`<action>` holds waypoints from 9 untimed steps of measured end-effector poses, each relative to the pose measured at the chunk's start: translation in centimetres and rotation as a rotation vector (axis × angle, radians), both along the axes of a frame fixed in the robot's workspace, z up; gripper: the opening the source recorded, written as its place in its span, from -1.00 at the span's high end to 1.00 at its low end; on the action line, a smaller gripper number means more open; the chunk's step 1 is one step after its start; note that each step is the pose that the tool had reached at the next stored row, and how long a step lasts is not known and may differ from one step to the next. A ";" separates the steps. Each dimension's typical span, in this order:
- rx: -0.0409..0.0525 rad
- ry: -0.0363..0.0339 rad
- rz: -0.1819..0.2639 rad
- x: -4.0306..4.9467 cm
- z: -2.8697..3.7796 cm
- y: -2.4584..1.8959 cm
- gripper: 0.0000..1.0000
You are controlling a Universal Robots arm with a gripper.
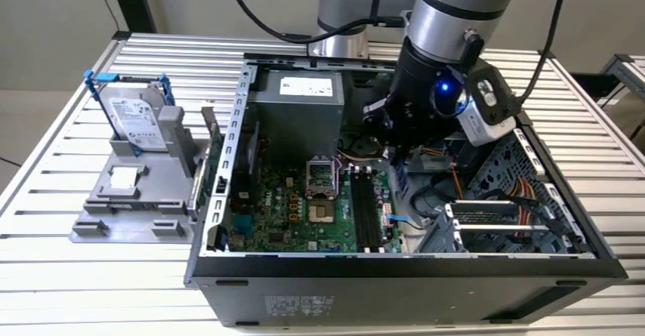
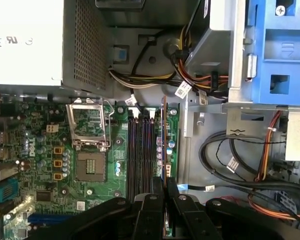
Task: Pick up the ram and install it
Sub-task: 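Insert the ram into the slot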
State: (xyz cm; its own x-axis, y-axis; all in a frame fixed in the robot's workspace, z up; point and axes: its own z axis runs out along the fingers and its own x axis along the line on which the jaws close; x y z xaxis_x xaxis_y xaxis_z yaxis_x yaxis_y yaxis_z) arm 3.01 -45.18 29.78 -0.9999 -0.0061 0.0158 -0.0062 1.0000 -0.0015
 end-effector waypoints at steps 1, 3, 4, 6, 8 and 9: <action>-0.0001 0.0000 0.000 0.00 -0.13 -0.01 1.00; -0.0001 0.0002 -0.001 0.00 -0.34 -0.05 1.00; -0.0001 0.0003 -0.002 0.00 -0.44 -0.07 1.00; -0.0002 0.0009 -0.003 0.00 -0.60 -0.11 1.00; -0.0002 0.0018 -0.004 0.00 -0.71 -0.16 1.00; -0.0001 0.0020 -0.004 0.00 -0.82 -0.16 1.00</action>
State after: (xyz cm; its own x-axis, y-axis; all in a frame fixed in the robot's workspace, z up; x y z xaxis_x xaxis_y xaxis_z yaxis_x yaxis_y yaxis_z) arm 3.00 -45.34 28.96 -0.9998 -0.0023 0.0178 -0.0023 1.0000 -0.0016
